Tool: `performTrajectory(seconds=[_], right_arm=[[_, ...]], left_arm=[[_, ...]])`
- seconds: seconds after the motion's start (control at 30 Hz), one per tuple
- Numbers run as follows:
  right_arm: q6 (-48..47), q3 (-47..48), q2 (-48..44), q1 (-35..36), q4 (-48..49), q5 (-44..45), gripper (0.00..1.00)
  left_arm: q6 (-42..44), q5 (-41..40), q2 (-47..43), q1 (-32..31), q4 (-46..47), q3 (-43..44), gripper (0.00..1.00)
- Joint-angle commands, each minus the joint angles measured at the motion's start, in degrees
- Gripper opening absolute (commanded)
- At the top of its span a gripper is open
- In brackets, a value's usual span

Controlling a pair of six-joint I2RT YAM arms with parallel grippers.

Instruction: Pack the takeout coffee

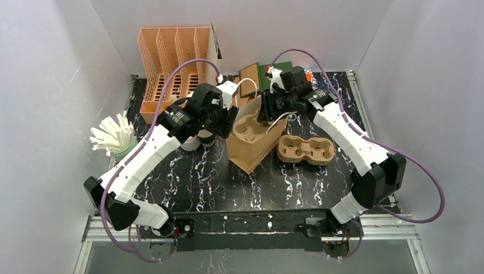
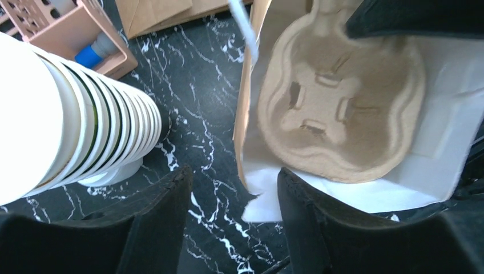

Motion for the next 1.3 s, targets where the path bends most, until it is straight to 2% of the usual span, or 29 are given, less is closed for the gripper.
performTrajectory(seconds=[0.0,0.2,0.43,0.53,0.63,0.7,0.73,0.83,0.97,1.27], right_arm=[[-2.1,-1.6,-4.4,2.3,5.4,4.7,0.12],[-3.0,-3.1,-5.4,3.8,6.6,6.8,0.13],[-4.7,-1.9,-4.4,5.5,4.9,8.4,0.13],[-5.5,0.2,-3.3,6.7,2.4,9.9,0.13],[-6.0,1.7,-2.6,7.8,0.4,11.9,0.13],[-6.0,1.5,-2.4,8.3,0.3,12.9,0.13],[-6.1,1.3,-2.4,8.6,0.5,13.4,0.13],[-6.4,0.4,-2.4,9.5,0.2,14.4,0.13],[-6.3,-0.6,-3.1,10.6,-0.4,16.5,0.13],[-4.9,-1.4,-6.9,12.4,-2.2,16.5,0.12]], left_arm=[[-0.7,2.7,-4.1,0.0,5.0,-0.7,0.59],[-0.7,4.0,-4.8,0.0,11.2,-1.5,0.69],[-0.1,1.1,1.5,0.0,11.8,1.5,0.65],[0.0,1.6,3.5,0.0,12.3,2.0,0.57],[0.3,2.1,4.9,0.0,12.6,2.2,0.45],[0.4,1.7,5.4,0.0,12.7,2.5,0.32],[0.3,1.7,5.6,0.0,12.6,2.9,0.20],[-0.4,3.5,5.8,0.0,12.4,4.0,0.07],[-2.3,5.3,5.7,0.0,12.0,5.1,0.00],[-9.8,13.4,8.9,0.2,7.4,9.2,0.00]])
